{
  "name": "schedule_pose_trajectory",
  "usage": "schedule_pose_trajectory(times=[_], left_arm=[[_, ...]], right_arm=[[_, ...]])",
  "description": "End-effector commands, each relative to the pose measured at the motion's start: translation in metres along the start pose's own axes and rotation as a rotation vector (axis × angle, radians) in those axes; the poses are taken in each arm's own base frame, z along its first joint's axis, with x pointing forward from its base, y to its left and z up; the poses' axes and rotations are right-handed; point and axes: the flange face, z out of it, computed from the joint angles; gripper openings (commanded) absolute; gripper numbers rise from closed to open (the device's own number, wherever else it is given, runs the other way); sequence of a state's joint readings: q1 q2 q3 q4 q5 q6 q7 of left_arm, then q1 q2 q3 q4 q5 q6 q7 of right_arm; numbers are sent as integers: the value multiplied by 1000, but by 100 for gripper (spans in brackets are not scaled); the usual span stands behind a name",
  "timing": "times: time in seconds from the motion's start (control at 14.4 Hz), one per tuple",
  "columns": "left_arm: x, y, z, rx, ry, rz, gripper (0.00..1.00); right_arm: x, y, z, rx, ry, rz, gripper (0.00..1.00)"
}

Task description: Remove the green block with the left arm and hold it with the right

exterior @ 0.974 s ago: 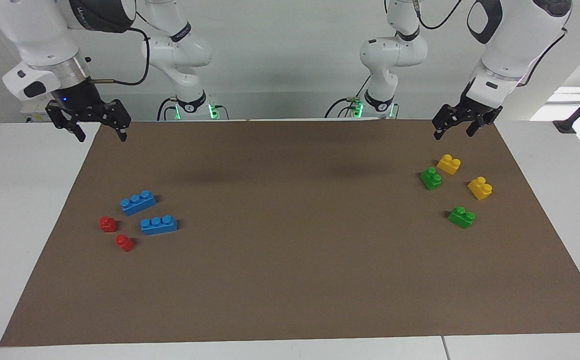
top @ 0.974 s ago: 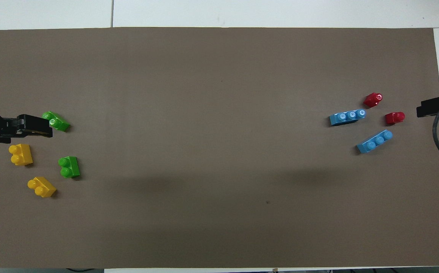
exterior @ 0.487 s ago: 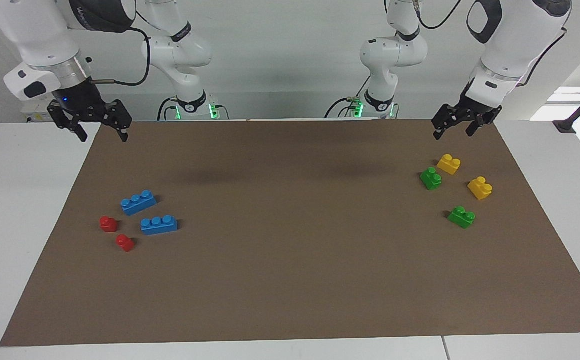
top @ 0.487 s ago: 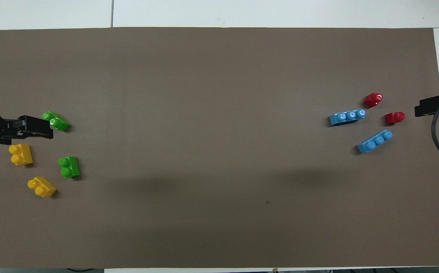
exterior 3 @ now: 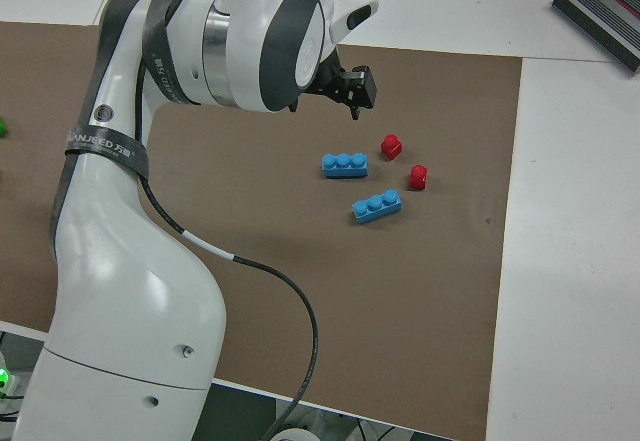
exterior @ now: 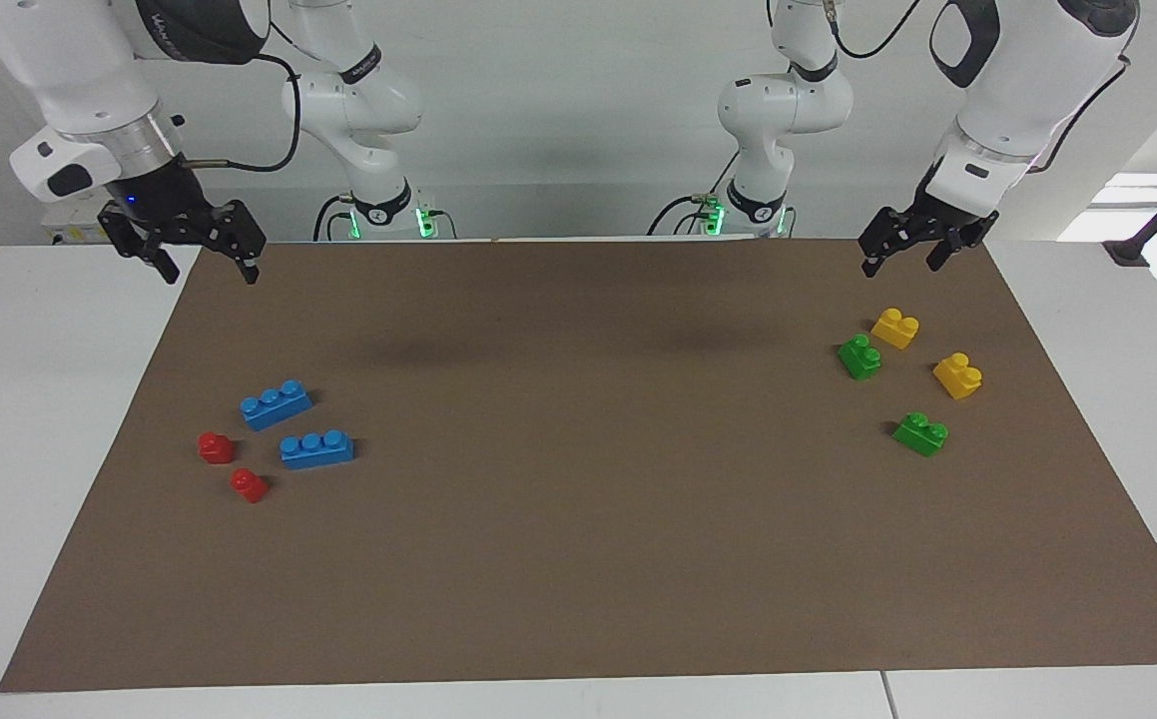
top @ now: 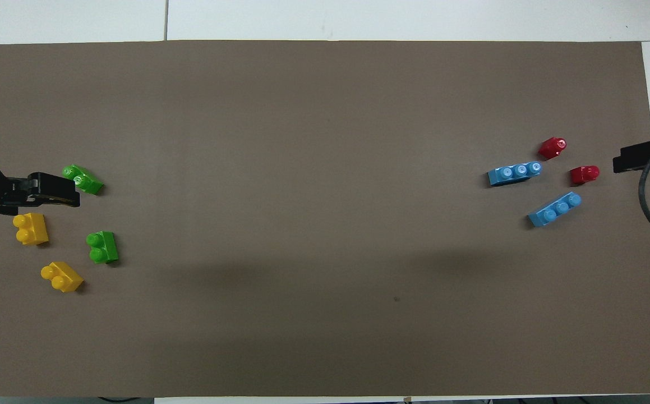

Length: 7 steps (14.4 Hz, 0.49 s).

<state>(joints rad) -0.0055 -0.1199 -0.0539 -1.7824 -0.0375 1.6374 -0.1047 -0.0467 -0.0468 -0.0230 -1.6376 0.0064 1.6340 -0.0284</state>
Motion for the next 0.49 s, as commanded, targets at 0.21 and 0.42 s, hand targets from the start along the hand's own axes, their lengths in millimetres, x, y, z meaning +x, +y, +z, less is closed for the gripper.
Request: schedule_pose_trajectory(times=[0.21, 0.42], left_arm=[[-8, 0, -3, -11, -7, 10, 100], [-9, 0, -3, -10, -8, 10, 100]], right_arm=[[-7, 3, 0, 18, 3, 21, 100], [-7, 3, 1, 18, 0, 21, 100]])
